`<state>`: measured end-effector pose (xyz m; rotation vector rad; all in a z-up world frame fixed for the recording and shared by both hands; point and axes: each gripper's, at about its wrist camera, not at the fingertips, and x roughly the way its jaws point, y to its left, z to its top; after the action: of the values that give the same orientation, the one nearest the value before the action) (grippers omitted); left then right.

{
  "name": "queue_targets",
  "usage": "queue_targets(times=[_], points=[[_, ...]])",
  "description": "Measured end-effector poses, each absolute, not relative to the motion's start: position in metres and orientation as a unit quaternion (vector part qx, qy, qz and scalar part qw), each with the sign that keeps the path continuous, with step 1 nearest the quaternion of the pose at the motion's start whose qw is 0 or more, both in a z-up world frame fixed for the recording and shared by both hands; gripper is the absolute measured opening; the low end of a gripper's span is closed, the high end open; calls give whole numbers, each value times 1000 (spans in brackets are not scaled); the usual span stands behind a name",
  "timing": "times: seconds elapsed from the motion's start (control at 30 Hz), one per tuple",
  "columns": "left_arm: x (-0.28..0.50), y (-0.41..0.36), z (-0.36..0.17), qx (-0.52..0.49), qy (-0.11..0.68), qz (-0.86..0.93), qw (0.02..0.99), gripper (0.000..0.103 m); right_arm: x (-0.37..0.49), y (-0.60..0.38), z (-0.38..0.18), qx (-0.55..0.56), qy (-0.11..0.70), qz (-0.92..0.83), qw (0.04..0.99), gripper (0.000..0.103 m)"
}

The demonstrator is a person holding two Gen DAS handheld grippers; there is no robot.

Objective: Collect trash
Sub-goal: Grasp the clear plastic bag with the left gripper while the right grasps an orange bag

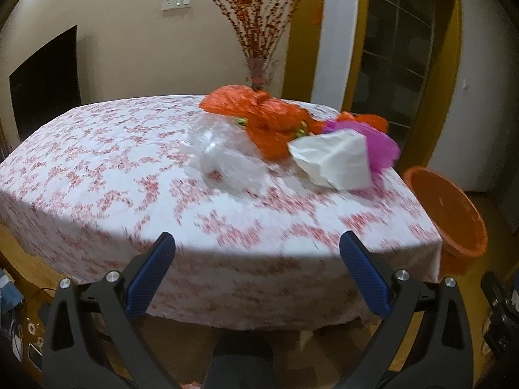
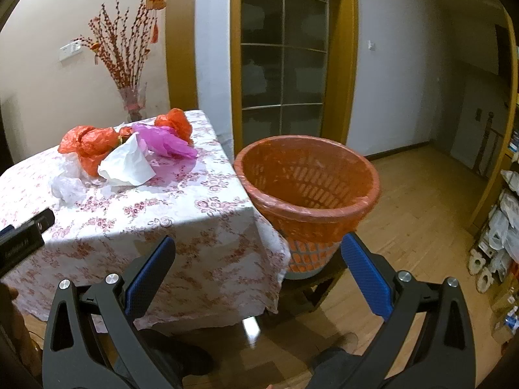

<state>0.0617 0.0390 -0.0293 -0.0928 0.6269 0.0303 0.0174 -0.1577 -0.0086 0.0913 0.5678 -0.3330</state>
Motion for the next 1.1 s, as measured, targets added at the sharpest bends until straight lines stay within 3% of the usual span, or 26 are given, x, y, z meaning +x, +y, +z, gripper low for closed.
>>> queue_targets(times=[0.27, 0.57, 0.67, 0.73, 0.83, 0.97, 1.1], points=[[128, 89, -24, -83, 304, 49, 948, 98, 44, -156, -15, 30, 289, -153, 945, 101], [200, 108, -36, -107, 355, 54, 927, 67, 83, -152, -6, 22, 276, -138, 951, 101], [214, 113, -47, -117, 378, 48, 917, 54, 95, -151, -3, 19, 274, -136, 952, 101], [217, 115, -52, -123, 385, 40, 914, 38, 103, -149, -3, 16, 275, -133, 952, 101], [217, 118, -54, -119, 381, 32, 916, 27, 114, -147, -2, 13, 277, -125, 953, 101], [212, 121, -48, -111, 368, 29, 922, 23, 129, -145, 2, 14, 275, -113, 955, 100], [206, 129, -39, -105, 354, 32, 929, 23, 149, -147, 13, 30, 272, -94, 957, 93]])
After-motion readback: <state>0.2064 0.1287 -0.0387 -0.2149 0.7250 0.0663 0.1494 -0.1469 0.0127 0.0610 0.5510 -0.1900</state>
